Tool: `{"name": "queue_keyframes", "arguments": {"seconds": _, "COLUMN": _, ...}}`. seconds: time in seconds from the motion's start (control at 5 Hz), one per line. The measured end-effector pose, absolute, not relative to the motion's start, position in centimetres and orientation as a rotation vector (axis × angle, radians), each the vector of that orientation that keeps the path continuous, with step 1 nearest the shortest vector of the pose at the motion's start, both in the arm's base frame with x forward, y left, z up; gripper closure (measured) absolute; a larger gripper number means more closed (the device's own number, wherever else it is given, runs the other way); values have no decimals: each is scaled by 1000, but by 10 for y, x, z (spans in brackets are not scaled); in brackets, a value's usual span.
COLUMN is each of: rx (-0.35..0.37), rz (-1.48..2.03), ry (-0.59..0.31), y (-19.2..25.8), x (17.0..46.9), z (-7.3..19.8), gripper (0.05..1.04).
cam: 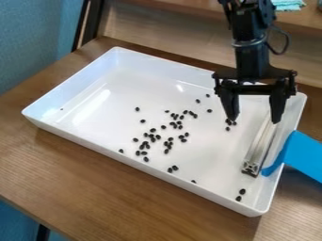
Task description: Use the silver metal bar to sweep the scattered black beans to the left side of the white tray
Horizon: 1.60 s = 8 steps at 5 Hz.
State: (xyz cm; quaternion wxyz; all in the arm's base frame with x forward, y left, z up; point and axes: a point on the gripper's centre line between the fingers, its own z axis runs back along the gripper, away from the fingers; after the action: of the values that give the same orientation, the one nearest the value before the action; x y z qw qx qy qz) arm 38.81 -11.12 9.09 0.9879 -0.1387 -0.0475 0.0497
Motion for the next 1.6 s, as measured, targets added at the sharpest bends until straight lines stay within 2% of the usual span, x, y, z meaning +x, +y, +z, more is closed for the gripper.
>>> {"name": "queue_keyframes", "arguments": {"seconds": 0.2, "rx": -267, "rz": 106, "ry": -46, "y": -110, "x": 384, "z": 73, "gripper": 85}}
{"name": "queue_keyframes", "arguments": {"seconds": 0.4, "rx": -264, "rz": 106, "ry": -56, "y": -110, "x": 383, "z": 67, "gripper": 85}}
{"name": "queue_keyframes", "arguments": {"seconds": 0.8, "rx": -280, "rz": 113, "ry": -57, "y": -112, "x": 385, "z": 70, "gripper": 85}}
{"name": "queue_keyframes", "arguments": {"seconds": 1.0, "rx": -299, "rz": 116, "ry": -92, "y": -115, "x": 390, "z": 72, "gripper": 85}}
{"name": "queue_keyframes", "arguments": {"seconds": 1.6, "rx": -282, "rz": 110, "ry": -115, "y": -120, "x": 394, "z": 64, "gripper": 85}}
